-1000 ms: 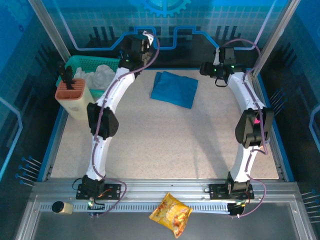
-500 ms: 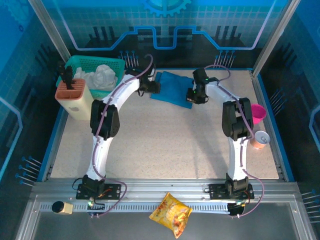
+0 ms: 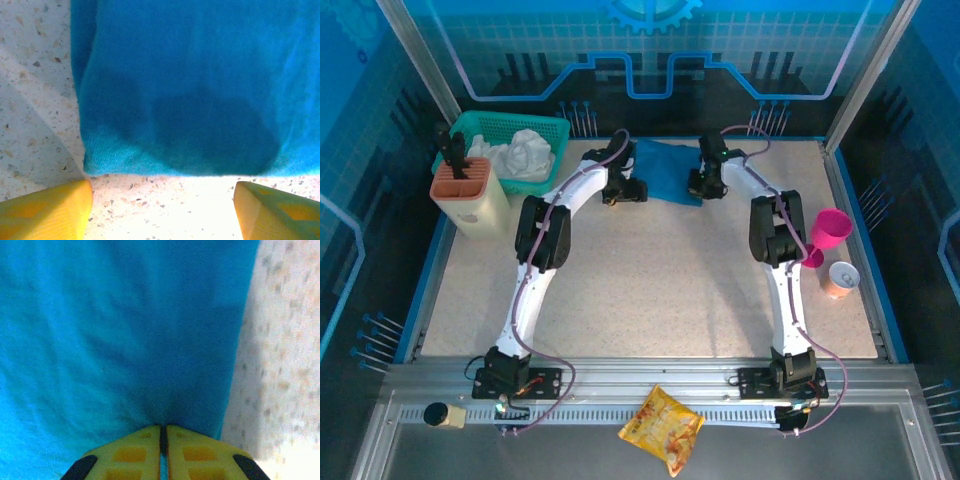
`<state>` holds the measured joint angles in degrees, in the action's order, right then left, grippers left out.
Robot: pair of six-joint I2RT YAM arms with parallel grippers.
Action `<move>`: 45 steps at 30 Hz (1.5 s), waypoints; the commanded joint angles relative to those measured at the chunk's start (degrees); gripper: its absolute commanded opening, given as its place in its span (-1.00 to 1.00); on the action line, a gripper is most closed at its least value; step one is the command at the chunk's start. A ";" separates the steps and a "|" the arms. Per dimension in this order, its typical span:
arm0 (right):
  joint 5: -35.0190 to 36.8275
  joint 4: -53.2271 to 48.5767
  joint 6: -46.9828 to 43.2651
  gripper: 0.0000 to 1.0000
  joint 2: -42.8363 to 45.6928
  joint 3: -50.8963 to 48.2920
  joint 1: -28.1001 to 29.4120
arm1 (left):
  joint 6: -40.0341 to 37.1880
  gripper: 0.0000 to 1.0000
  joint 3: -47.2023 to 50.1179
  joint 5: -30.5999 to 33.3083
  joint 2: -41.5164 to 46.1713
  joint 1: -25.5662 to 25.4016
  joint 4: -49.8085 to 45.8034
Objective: Fold and stack the t-shirts
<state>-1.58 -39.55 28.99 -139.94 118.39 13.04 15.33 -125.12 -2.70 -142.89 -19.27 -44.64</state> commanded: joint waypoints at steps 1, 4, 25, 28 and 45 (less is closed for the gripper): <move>2.03 -2.97 -2.30 -0.79 -4.38 5.05 -1.59 | 0.84 0.51 -0.33 -3.04 -1.74 -0.33 2.16; 1.26 -3.80 -2.96 -0.79 -5.81 7.46 -2.24 | -0.90 0.52 -4.62 -0.61 -3.70 -0.07 0.09; -2.94 -8.43 -7.29 -0.47 14.46 6.43 -2.73 | -3.90 0.58 -12.52 4.99 -0.97 1.18 -1.25; -1.60 -9.25 -9.39 -0.38 22.36 2.30 -2.89 | -5.47 0.65 0.91 7.61 9.28 0.59 7.09; 9.18 51.02 -32.86 0.92 94.66 -87.46 -6.48 | -16.44 0.99 65.92 22.11 69.12 4.31 53.27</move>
<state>6.50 -7.81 3.57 -48.29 41.67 7.75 2.26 -70.43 14.83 -72.99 -16.78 -1.93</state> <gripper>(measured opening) 0.953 0.993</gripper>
